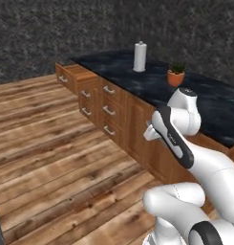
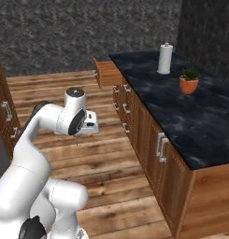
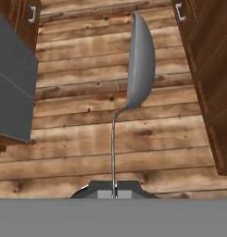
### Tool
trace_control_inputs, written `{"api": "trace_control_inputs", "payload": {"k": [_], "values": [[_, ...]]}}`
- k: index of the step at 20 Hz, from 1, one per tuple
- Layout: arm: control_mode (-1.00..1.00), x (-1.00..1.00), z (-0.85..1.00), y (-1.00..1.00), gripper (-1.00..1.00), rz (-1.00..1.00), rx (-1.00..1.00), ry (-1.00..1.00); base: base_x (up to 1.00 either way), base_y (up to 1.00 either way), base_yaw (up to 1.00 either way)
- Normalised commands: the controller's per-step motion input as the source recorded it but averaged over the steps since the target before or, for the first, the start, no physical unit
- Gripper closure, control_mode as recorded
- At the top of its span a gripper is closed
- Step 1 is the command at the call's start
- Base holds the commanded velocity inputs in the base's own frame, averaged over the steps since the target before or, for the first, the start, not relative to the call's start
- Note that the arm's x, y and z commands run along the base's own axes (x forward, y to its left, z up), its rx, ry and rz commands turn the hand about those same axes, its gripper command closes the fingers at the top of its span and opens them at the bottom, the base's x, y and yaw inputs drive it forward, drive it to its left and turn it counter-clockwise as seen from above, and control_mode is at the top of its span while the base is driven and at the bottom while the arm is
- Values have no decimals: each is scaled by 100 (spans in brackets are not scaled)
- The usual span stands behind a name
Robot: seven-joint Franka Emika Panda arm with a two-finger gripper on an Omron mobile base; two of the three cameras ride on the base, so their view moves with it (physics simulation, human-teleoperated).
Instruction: Organize the utensils by type. Pick up the wooden spoons from the counter and place them in the open cabinet. Then pick up the metallic utensils from the counter and place them in the open drawer.
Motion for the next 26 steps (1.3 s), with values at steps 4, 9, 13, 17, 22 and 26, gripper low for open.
{"api": "trace_control_inputs", "payload": {"k": [4,9,13,17,22,26], "values": [[100,0,0,0,100,0,0,0,92,76,-8],[100,0,0,0,100,0,0,0,100,57,-15],[100,0,0,0,100,0,0,0,100,42,-22],[100,0,0,0,100,0,0,0,100,39,-11],[100,0,0,0,100,0,0,0,100,12,2],[100,0,0,0,100,0,0,0,91,-18,29]]}}
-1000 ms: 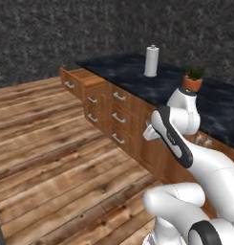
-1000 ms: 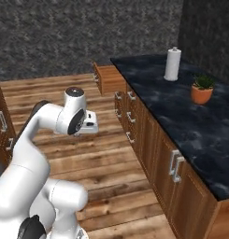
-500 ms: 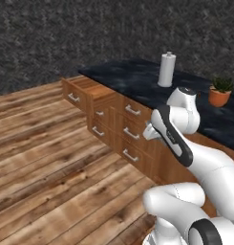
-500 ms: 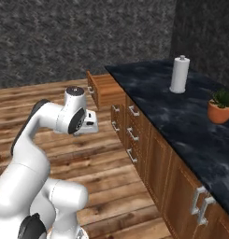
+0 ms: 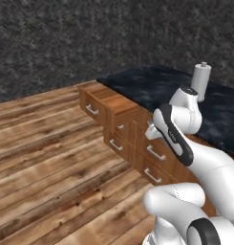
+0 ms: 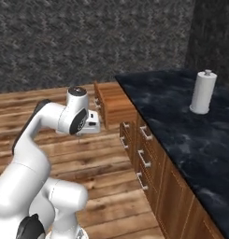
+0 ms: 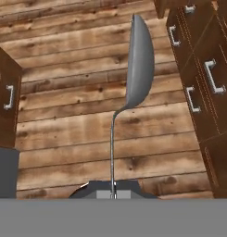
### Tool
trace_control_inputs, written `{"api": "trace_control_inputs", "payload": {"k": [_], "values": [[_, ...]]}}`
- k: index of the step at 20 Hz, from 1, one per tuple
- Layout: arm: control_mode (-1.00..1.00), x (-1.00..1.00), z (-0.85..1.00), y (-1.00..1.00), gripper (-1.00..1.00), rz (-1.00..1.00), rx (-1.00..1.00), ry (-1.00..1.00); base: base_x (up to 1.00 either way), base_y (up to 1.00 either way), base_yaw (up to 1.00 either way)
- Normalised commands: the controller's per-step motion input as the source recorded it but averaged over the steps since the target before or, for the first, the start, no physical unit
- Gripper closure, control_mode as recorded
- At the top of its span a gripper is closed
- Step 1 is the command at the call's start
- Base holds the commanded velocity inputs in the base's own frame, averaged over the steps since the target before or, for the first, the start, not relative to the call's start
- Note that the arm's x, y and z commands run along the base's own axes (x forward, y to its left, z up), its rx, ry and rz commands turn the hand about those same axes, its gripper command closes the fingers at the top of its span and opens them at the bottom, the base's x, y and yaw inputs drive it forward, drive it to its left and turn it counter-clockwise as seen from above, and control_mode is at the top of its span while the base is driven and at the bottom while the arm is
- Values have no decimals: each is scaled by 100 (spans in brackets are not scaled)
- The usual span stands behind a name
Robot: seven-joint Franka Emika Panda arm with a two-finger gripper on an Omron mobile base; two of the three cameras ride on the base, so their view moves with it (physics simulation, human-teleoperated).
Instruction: Organize the utensils by type. Pick up the wooden spoons from the counter and place them in the open cabinet. Then pick up the metallic utensils from the counter and place them in the open drawer.
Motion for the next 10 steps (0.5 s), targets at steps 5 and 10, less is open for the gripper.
{"api": "trace_control_inputs", "payload": {"k": [5,10], "values": [[100,0,0,0,100,0,0,0,84,-25,33],[100,0,0,0,100,0,0,0,87,-3,13]]}}
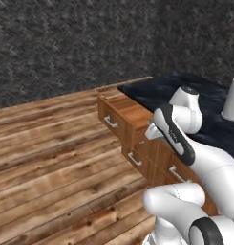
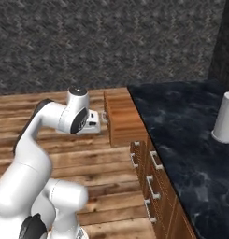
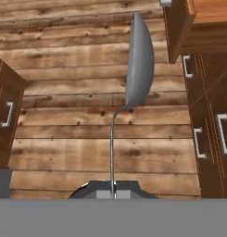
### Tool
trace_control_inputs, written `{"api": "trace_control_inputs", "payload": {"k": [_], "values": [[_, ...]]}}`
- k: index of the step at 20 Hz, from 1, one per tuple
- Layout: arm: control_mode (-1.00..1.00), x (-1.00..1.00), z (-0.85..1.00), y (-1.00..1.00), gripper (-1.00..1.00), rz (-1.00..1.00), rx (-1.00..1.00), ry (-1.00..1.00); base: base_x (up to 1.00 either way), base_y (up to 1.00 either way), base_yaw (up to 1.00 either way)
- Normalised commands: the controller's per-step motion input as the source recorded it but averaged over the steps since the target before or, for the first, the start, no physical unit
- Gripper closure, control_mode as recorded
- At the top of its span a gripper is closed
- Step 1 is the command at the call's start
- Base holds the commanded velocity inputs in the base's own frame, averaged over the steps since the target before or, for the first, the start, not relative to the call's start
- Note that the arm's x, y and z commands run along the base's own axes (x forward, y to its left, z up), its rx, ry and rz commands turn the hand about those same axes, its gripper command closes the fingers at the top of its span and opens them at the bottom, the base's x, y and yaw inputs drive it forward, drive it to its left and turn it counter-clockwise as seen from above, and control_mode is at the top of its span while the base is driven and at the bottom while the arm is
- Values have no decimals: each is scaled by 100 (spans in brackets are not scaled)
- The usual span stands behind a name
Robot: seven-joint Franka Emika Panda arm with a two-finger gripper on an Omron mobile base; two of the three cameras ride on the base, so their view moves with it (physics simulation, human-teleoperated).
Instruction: Organize the utensils by type. Pick up the wooden spoons from the counter and place them in the open cabinet. Then pick up the metallic utensils from the counter and place them in the open drawer.
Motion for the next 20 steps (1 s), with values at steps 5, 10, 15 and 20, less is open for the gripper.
{"api": "trace_control_inputs", "payload": {"k": [5,10,15,20], "values": [[100,0,0,0,100,0,0,0,77,-20,0],[100,0,0,0,100,0,0,0,67,-26,0],[100,0,0,0,100,0,0,0,71,-18,0],[100,0,0,0,100,0,0,0,66,-26,0]]}}
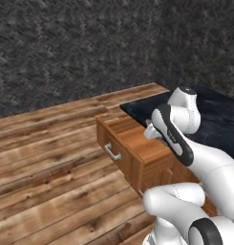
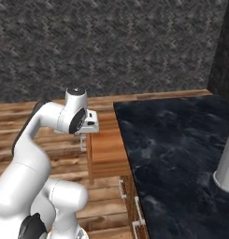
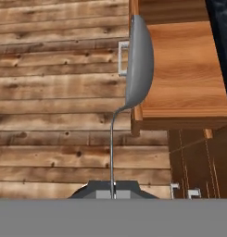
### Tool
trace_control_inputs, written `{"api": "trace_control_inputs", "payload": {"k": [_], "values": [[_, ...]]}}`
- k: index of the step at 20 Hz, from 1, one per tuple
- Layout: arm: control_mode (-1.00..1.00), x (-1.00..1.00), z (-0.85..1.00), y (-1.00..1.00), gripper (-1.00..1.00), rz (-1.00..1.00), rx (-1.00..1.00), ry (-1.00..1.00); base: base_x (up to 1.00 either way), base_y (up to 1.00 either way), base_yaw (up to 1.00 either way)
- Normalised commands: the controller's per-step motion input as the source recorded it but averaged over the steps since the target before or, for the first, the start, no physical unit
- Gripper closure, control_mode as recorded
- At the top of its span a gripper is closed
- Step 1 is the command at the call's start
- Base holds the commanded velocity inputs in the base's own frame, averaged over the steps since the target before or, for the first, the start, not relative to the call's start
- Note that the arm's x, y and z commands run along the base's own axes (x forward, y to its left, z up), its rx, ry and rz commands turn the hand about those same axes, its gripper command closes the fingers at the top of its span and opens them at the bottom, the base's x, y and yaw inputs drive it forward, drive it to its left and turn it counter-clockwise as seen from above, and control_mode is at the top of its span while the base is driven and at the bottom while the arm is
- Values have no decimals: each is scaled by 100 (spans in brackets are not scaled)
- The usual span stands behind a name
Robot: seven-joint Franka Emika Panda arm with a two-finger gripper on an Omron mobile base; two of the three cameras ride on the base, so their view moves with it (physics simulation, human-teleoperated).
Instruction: Organize the utensils by type. Pick up the wooden spoons from the counter and place them in the open cabinet. Then pick up the metallic utensils from the counter and place them in the open drawer.
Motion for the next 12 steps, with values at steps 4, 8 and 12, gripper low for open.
{"api": "trace_control_inputs", "payload": {"k": [4,8,12], "values": [[100,0,0,0,100,0,0,0,61,-29,0],[100,0,0,0,100,0,0,0,41,-20,0],[100,0,0,0,100,0,0,0,45,-11,7]]}}
